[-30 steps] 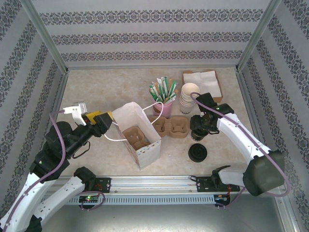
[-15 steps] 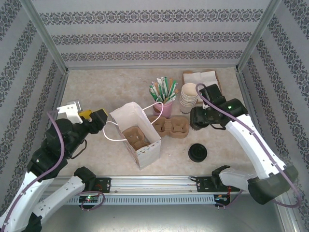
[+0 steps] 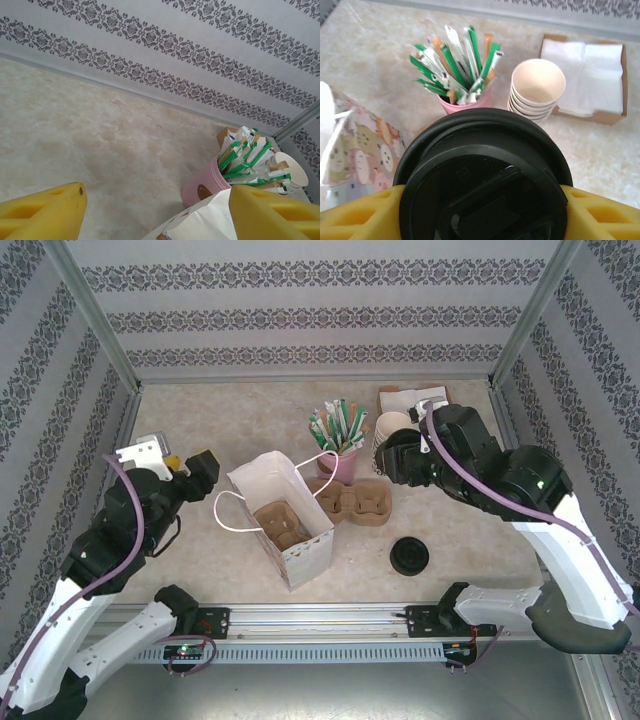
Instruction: Pack the takeout coffee
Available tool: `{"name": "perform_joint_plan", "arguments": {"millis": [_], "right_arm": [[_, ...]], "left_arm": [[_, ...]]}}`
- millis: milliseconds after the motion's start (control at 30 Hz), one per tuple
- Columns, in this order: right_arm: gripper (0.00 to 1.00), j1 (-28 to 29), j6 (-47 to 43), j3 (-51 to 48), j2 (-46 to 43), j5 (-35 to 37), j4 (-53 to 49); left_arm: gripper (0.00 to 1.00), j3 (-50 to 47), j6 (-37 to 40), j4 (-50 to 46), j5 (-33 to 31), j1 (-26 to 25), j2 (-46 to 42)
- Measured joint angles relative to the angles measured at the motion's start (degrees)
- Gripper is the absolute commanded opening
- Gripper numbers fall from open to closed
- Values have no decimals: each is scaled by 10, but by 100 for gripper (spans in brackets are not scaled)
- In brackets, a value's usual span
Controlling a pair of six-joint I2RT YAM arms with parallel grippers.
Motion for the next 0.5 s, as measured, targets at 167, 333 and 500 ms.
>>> {"name": "perform_joint_plan", "arguments": {"millis": [167,333,500], "right_arm": [[62,45,-1,38,2,36,-7],[61,77,-14,78,3,50,-5],[61,101,-37,126,21,49,14]], "left_arm": [[75,11,2,0,-4,1,23],[73,21,1,11,11,2,37],[72,26,-5,10,26,2,39]]}}
